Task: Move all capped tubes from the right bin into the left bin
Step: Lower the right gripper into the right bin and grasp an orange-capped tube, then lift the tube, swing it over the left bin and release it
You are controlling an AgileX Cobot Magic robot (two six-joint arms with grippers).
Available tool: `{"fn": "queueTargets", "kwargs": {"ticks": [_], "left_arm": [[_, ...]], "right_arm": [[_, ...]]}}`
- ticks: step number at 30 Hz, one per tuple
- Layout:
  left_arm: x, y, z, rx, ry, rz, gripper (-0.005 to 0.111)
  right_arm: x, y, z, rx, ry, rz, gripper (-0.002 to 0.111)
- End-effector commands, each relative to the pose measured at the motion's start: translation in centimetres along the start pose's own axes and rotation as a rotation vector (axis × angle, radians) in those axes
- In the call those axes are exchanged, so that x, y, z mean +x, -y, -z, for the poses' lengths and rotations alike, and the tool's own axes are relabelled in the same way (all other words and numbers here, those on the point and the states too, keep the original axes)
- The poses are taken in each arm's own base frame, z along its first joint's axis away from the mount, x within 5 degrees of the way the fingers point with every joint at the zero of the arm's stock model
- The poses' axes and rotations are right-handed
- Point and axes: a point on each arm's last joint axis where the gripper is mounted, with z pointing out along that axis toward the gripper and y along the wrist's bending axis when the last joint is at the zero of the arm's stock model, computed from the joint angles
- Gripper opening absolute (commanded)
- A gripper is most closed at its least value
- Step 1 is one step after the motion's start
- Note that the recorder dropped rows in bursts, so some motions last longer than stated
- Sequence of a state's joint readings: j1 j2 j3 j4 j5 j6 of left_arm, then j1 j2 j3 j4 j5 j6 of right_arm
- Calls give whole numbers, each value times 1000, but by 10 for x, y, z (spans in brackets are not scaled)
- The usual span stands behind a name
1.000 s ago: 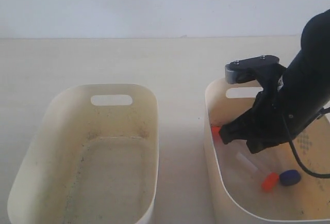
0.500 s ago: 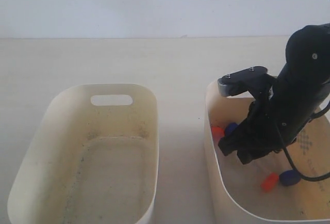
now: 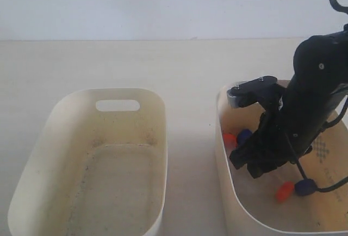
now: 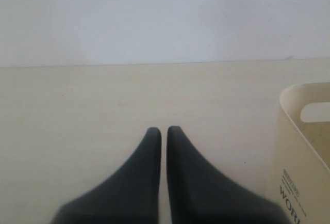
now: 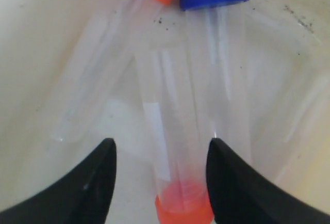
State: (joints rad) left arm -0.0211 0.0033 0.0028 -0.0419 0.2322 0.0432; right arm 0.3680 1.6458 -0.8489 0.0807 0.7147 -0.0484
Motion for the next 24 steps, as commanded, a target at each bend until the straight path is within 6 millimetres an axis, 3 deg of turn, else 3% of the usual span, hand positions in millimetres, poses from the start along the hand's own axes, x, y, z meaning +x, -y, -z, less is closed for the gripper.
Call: {"fn": "queueTargets", "kwargs": {"ticks": [1,7,9,13,16,18,20,21,22,23,24], "left_arm": [[-2,0,0,-2,13,7,4],[-2,0,0,-2,13,7,4],[-2,0,0,-2,13,7,4],[-2,0,0,-2,13,7,4],[-2,0,0,-2,13,7,4],[-2,0,0,-2,13,7,4],[-2,0,0,-2,13,7,4],[-2,0,0,-2,13,7,4],[-2,0,0,-2,13,7,4],[-2,0,0,-2,13,7,4],[-2,0,0,-2,13,7,4]], "right_arm": [[-1,1,-9,8,-18,16,51],[-3,2,-31,10,-57,10,50],[-3,2,-32,9,-58,8,40],[-2,2,-31,8,-73,7,-1],[-8,1,-24,6,-90,-2,0],[-19,0,-5,0,-106,-2,0],[-27,-2,28,6,-120,15,0],[-30,0,57,36,-114,39,0],[-32,0,70,51,-99,48,0],[-32,-1,100,52,-50,50,0],[-32,-2,112,52,-19,56,0]]}}
